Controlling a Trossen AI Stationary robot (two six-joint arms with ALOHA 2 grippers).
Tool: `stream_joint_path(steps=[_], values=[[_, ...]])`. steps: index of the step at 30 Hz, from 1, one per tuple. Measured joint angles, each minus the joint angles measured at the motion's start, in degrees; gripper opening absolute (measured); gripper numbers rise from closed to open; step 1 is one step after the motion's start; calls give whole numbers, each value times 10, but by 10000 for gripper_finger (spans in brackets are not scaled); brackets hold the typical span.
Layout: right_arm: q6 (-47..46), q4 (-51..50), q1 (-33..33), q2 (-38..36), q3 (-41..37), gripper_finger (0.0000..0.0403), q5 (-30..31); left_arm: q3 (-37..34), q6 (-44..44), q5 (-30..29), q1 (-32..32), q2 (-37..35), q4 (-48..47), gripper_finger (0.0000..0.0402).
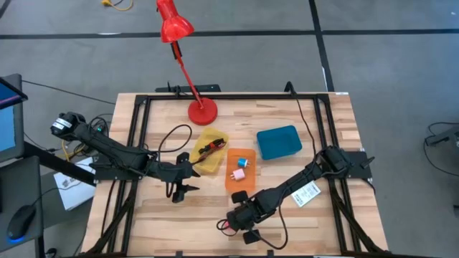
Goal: Pick and place items into bin
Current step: Put the pink charger adapter into the orange bin
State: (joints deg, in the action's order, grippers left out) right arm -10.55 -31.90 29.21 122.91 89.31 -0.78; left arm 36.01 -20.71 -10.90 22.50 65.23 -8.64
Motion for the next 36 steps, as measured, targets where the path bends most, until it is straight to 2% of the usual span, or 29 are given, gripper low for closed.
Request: stream_joint_path(steps=[9,16,20,36], values=[[4,-17,-1,0,3,143,0,0,0,0,0,0,0,226],[61,21,-3,0,3,200,61,0,0,0,0,0,0,226],[95,48,-7,0,3,222,67,0,0,0,0,0,0,226],[263,102,-8,1,3,223,52,0,0,0,0,0,0,226]])
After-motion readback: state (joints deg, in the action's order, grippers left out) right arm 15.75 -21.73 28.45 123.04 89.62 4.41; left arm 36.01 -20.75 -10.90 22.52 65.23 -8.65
